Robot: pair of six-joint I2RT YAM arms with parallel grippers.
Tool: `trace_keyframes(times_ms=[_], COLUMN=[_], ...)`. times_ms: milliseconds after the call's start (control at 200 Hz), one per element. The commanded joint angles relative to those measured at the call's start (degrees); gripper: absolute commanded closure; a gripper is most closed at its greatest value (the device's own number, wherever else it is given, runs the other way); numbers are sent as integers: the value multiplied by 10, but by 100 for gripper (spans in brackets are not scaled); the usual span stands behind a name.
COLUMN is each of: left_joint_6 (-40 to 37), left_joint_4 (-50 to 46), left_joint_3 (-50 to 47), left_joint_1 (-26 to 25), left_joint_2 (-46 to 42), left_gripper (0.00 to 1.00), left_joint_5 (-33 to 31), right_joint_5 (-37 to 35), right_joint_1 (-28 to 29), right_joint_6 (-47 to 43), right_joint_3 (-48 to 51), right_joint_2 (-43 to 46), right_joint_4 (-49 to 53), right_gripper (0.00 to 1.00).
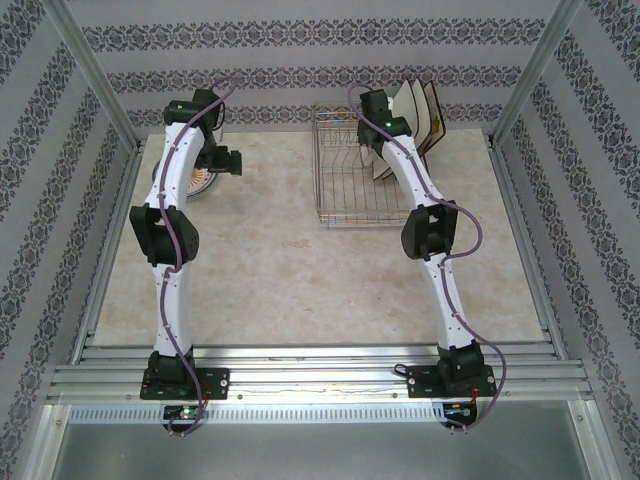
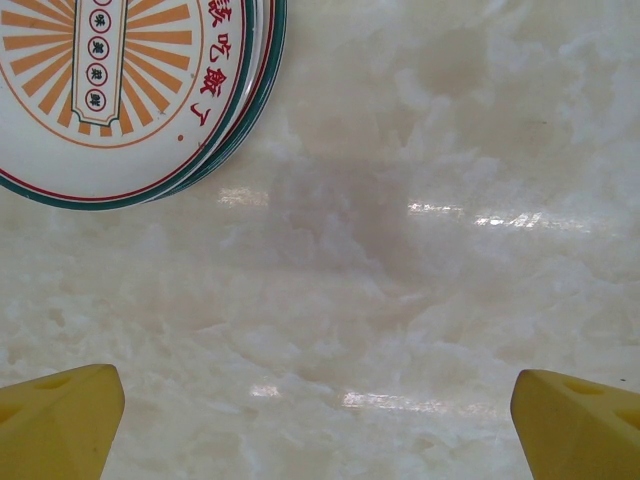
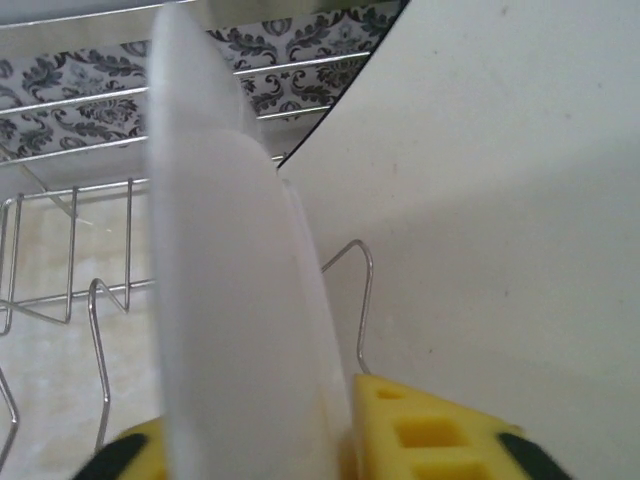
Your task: Unload the plates from the dish rack
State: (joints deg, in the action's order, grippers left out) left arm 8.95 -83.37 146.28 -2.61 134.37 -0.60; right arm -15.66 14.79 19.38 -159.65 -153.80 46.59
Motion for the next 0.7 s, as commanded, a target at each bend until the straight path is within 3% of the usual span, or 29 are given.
trace_keyframes(times_ms=[0, 120, 694], left_joint_6=[-11, -9, 8], left_joint_4=[-27, -30, -16], left_joint_3=[15, 15, -5], left_joint_1=[4, 5, 4], left_joint_2=[6, 6, -7], left_gripper=[0, 0, 0], left_joint_5=[0, 0, 8], right_joint_5=[5, 6, -31], right_joint_1=[8, 11, 27], right_joint_6=[7, 0, -49], right_joint_3=[-4, 8, 55], right_joint_2=[36, 59, 190], right_joint_4=[-6, -4, 27], right_gripper=[88, 100, 100])
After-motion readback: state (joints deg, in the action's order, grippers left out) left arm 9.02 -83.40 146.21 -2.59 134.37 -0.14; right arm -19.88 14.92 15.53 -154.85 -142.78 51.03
